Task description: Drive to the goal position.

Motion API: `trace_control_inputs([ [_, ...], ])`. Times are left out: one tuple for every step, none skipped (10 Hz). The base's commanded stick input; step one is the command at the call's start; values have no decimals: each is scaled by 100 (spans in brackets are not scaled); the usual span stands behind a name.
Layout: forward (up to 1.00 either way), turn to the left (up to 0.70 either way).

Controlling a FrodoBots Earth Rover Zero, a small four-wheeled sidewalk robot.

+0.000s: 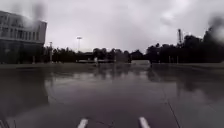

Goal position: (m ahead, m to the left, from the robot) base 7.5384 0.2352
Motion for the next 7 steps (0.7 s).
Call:
trace_control_inputs([
  [100, -39],
  [100, -38],
  [100, -30],
  [100, -10],
  [100, 0],
  [100, 0],
  [100, 0],
])
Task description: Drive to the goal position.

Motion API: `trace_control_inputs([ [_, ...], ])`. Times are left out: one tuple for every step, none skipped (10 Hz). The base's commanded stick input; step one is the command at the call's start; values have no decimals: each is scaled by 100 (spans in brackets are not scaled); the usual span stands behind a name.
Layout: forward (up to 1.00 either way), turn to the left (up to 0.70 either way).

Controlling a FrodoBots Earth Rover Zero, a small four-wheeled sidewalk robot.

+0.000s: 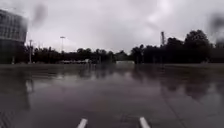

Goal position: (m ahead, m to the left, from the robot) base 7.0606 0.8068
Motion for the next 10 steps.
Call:
trace_control_inputs([
  [100, 0],
  [100, 0],
  [100, 0],
  [100, 0],
  [100, 0],
  [100, 0],
  [100, 0],
  [100, 0],
  [100, 0],
  [100, 0],
])
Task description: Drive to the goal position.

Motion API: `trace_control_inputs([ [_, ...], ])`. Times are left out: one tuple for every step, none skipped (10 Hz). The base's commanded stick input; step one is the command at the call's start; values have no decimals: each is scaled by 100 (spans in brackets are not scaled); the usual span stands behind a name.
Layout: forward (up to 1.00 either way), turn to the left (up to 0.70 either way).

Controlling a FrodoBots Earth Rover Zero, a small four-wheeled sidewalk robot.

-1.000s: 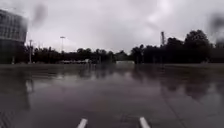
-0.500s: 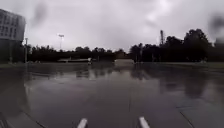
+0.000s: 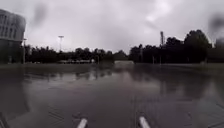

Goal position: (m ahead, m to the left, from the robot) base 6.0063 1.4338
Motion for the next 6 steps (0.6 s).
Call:
trace_control_inputs([
  [100, 0],
  [100, 0],
  [100, 0],
  [100, 0],
  [100, 0],
  [100, 0],
])
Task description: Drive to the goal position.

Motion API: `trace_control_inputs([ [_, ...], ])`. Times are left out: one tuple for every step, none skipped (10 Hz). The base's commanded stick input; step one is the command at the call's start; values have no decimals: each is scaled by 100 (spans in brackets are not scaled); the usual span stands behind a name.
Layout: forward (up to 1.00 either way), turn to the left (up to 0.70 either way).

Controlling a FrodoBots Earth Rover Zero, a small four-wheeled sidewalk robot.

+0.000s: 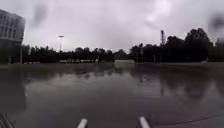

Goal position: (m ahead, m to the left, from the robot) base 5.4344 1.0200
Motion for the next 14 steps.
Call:
trace_control_inputs([
  [100, 0],
  [100, -1],
  [100, -12],
  [100, -29],
  [100, -30],
  [100, -25],
  [100, -9],
  [100, 0],
  [100, 0],
  [100, 0],
  [100, 0],
  [100, 0],
  [100, 0],
  [100, 0],
])
